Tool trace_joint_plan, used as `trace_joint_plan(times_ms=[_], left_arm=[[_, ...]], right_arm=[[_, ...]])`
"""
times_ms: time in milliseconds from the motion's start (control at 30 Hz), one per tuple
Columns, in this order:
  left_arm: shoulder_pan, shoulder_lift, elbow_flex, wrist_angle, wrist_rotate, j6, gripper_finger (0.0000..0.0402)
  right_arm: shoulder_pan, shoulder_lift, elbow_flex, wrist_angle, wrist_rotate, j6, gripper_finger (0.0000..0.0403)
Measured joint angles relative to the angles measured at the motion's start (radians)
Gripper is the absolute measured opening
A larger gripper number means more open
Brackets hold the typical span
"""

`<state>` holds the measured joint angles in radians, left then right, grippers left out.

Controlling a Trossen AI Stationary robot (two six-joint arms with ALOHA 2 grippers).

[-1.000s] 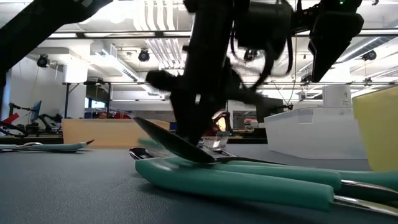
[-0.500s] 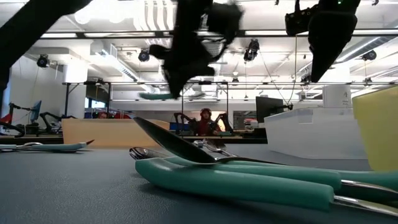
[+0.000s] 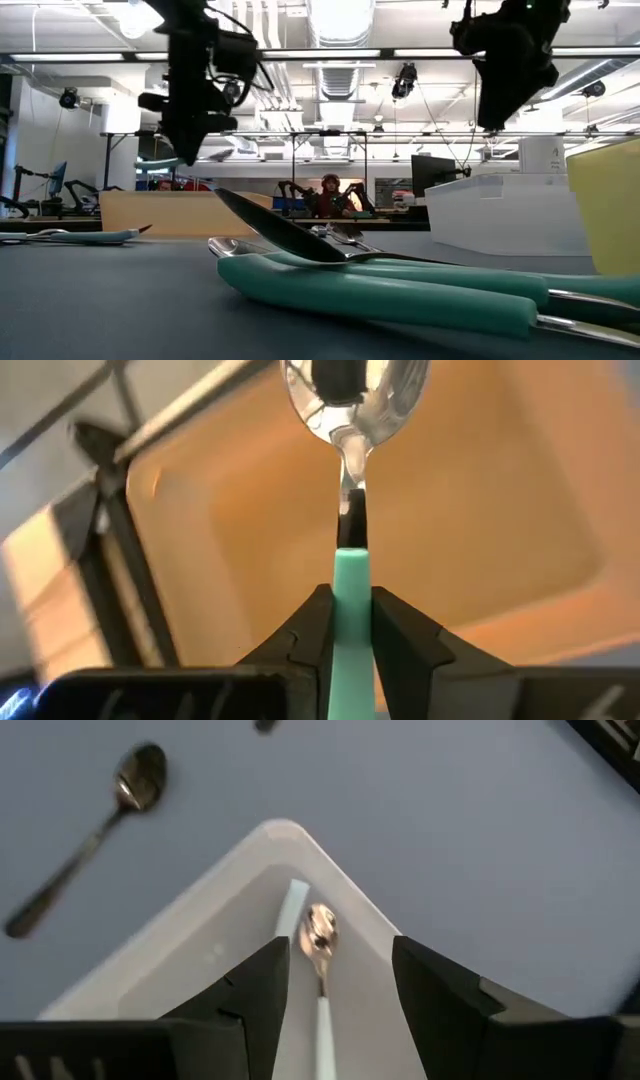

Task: Sort silverware by color (type)
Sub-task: Put the green spoon into the orange bin, then put the black spoon into the yellow bin

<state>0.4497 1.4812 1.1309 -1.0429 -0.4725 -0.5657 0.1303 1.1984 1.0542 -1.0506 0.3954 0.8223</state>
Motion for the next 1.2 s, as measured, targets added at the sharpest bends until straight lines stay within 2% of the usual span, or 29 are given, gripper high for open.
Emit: trace_joint_plan(times_ms=[167, 367, 467, 733, 933, 1200], left_arm=[[0.063, -0.071, -0.09, 0.187, -0.024, 0.198, 0.0049], [0.081, -0.059, -0.102, 0.18, -0.016, 0.589, 0.0046], [0.085, -0.043, -0.1, 0.217, -0.017, 0.69, 0.0059], [0.095, -0.015, -0.097, 0.228, -0.011, 0.66, 0.0119], [0.053, -0.027, -0.097, 0.245, 0.198, 0.535, 0.0138], [-0.109, -0.028, -0.096, 0.303, 0.354, 0.362, 0.0129]], right_arm=[[0.0, 0.0, -0.002, 0.085, 0.014, -0.01, 0.0171], [0.0, 0.0, -0.002, 0.103, 0.03, -0.011, 0.0171], [0.0, 0.0, -0.002, 0.103, 0.031, -0.011, 0.0171], [0.0, 0.0, -0.003, 0.099, 0.031, -0.015, 0.0171], [0.0, 0.0, -0.004, 0.099, 0.033, -0.065, 0.0171], [0.0, 0.0, -0.004, 0.098, 0.061, -0.14, 0.0171]])
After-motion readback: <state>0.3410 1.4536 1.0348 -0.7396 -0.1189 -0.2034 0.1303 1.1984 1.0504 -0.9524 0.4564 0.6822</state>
